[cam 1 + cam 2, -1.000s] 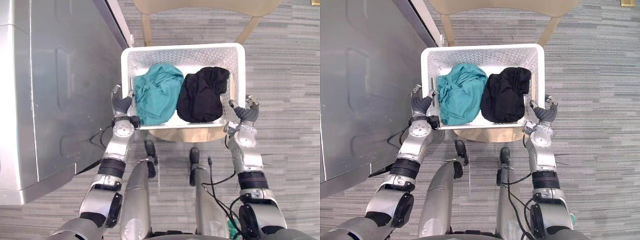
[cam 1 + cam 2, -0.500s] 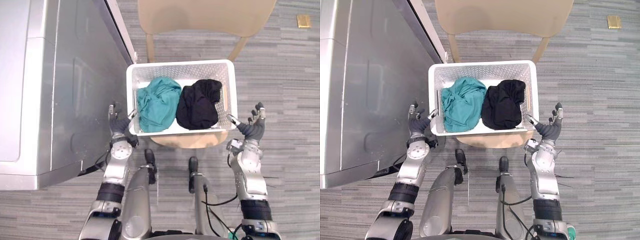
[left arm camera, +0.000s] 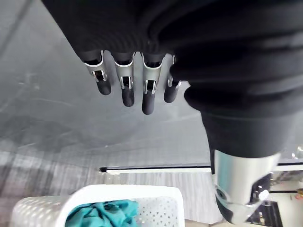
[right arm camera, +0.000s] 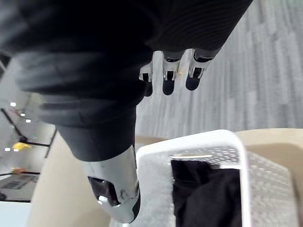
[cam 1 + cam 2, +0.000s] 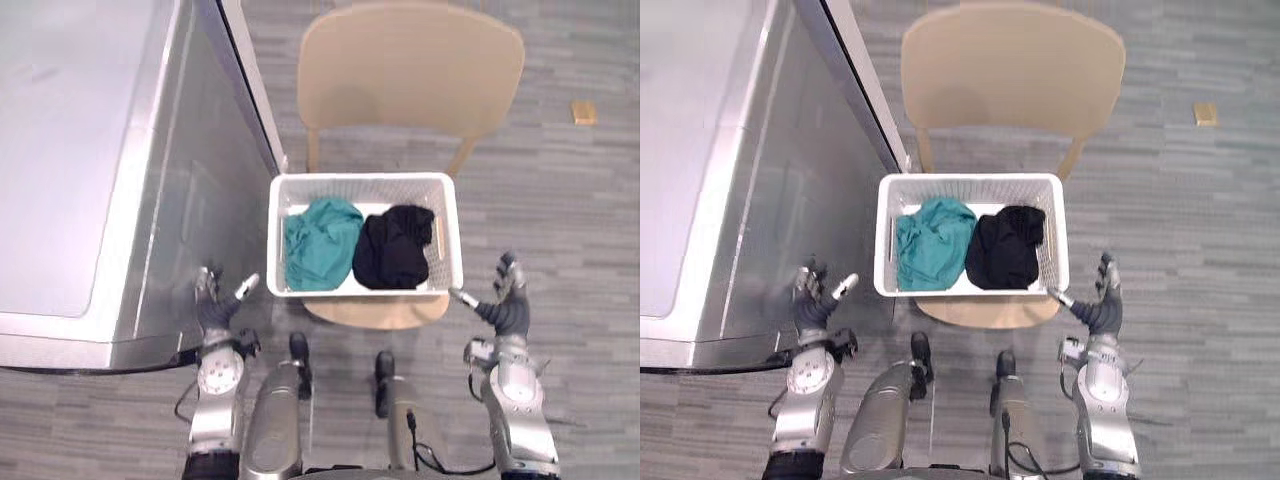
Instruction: Pick up the laundry basket with both hands and put the clothes into the washing machine.
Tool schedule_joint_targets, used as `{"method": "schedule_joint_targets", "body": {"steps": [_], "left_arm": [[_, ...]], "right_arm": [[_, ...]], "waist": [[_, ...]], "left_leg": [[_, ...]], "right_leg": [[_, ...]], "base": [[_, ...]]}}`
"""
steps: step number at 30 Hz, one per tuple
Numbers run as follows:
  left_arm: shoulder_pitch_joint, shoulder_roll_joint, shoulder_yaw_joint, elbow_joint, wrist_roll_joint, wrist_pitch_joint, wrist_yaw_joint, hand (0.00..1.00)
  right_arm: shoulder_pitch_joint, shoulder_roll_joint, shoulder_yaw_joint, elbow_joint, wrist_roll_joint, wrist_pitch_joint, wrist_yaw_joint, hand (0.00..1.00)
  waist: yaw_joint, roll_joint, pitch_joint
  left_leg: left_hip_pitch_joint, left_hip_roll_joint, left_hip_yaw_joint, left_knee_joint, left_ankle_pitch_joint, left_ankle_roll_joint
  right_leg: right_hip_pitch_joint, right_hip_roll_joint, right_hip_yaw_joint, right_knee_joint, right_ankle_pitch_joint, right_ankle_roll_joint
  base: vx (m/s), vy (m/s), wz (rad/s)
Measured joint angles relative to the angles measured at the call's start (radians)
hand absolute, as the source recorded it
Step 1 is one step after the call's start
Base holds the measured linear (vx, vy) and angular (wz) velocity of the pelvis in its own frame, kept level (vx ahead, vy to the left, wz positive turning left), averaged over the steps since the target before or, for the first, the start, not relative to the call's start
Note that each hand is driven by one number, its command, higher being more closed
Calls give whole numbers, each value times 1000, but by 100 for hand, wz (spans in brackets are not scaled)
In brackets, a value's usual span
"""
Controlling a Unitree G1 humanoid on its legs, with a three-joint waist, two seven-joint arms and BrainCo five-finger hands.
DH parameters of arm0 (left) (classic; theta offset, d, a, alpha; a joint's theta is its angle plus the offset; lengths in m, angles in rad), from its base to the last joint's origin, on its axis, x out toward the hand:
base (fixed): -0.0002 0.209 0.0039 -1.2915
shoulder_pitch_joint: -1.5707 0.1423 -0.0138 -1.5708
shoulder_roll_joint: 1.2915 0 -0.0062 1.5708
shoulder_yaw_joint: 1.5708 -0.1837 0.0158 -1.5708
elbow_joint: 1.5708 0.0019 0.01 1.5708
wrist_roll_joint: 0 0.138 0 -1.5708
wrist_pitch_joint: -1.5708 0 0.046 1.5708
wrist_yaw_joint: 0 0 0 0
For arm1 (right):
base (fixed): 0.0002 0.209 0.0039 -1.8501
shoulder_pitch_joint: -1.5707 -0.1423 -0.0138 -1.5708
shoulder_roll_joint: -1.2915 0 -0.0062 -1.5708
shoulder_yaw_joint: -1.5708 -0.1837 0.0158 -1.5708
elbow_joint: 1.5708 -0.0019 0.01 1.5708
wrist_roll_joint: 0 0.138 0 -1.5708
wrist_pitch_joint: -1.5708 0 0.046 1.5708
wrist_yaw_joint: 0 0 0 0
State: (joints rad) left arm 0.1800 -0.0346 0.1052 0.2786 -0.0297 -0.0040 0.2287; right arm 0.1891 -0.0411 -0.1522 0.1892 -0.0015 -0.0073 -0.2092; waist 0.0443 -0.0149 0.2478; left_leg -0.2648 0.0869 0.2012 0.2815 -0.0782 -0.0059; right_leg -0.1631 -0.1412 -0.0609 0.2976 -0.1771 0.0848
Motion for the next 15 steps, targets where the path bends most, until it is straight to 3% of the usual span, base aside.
{"method": "schedule_joint_targets", "body": {"steps": [6, 12, 15], "left_arm": [[-13, 47, 65, 406, 28, 23, -33, 0], [-81, 63, 94, 486, 83, 23, -28, 0], [-88, 58, 100, 494, 83, 19, -25, 0]], "right_arm": [[-22, 1, -28, 348, -2, 19, 17, 0], [-76, 11, -33, 495, 2, 19, 15, 0], [-71, 25, -22, 512, 11, 16, 15, 0]], "waist": [[-1, 1, -79], [-2, 0, -79], [2, -21, -83]], "left_leg": [[83, 0, -3, -48, 14, -18], [10, 19, -36, -14, 21, -20], [-4, 4, -76, 14, 34, -18]], "right_leg": [[89, 3, -18, -55, 2, -1], [-1, 24, -18, 53, 0, 0], [-26, 21, 40, 274, -107, 40]], "base": [[14, -26, 1], [-96, -28, 7], [-134, -93, 55]]}}
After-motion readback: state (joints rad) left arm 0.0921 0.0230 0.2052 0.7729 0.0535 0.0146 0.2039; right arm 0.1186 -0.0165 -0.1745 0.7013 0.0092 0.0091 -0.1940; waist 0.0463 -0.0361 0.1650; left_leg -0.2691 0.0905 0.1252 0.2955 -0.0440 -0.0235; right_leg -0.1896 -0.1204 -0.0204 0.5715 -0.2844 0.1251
